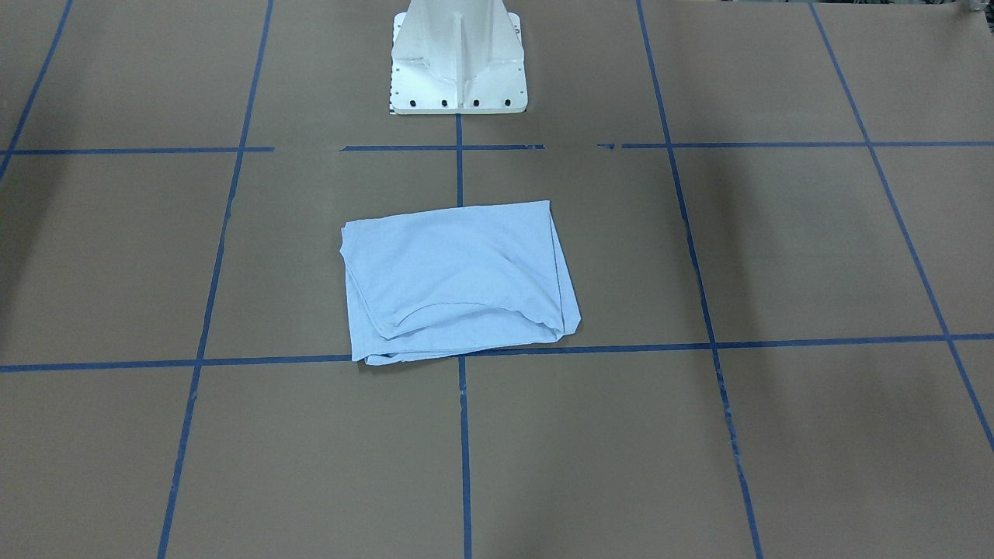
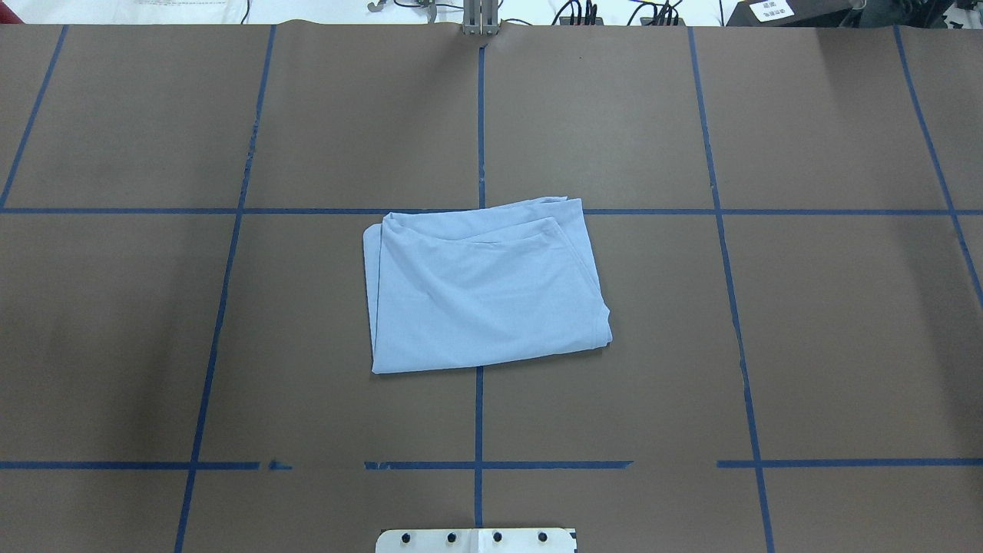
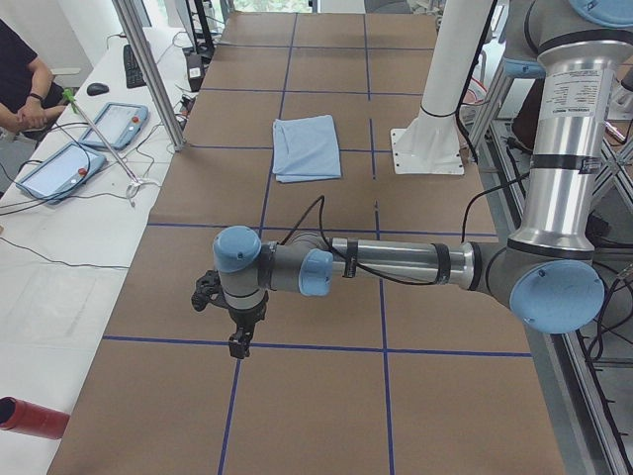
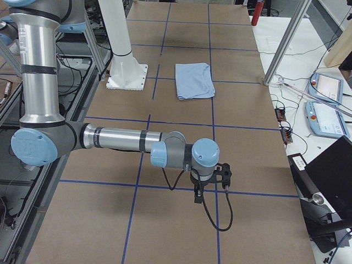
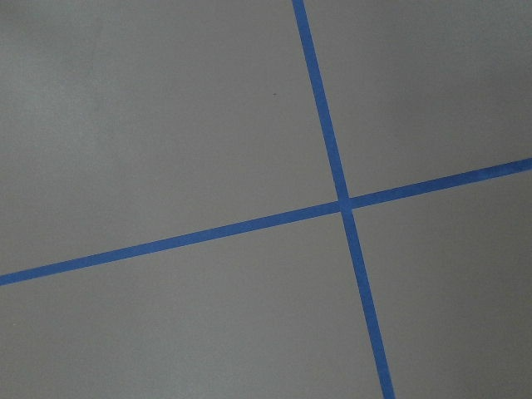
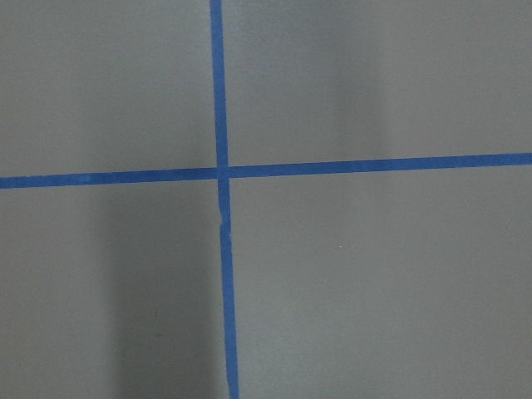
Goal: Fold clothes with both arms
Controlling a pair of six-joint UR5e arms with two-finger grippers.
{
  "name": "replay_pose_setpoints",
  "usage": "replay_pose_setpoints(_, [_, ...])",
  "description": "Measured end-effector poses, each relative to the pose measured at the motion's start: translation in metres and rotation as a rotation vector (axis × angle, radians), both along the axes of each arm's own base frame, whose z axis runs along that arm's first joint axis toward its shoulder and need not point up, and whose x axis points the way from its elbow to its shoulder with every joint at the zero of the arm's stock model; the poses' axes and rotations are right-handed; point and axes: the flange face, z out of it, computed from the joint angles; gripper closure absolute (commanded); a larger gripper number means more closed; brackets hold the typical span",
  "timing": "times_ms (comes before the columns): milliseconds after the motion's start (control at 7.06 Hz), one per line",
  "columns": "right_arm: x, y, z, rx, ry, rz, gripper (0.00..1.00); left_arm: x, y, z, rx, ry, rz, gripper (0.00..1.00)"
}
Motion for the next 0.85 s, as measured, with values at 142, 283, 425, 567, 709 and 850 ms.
replay_pose_setpoints(142, [-0.023, -0.007, -0.015, 0.029, 0.028, -0.002, 0.0, 0.0, 0.0, -0.001, 0.002, 0.0, 0.0, 0.0])
replay_pose_setpoints(283, [-0.037, -0.007, -0.017, 0.065, 0.038, -0.009, 0.0, 0.0, -0.001, -0.002, 0.005, -0.001, 0.0, 0.0])
replay_pose_setpoints(425, [-0.042, -0.005, -0.012, 0.082, 0.04, -0.015, 0.0, 0.0, -0.001, -0.002, 0.006, -0.001, 0.001, 0.0])
replay_pose_setpoints(567, [-0.044, -0.004, -0.01, 0.093, 0.04, -0.017, 0.0, 0.0, -0.001, -0.002, 0.007, -0.001, 0.002, 0.0])
replay_pose_setpoints(709, [-0.045, -0.004, -0.011, 0.101, 0.036, -0.019, 0.0, 0.0, -0.001, -0.003, 0.008, -0.001, 0.003, 0.0])
replay_pose_setpoints(850, [-0.047, -0.004, -0.013, 0.105, 0.023, -0.021, 0.0, 0.0, -0.002, -0.003, 0.01, -0.001, 0.004, 0.0])
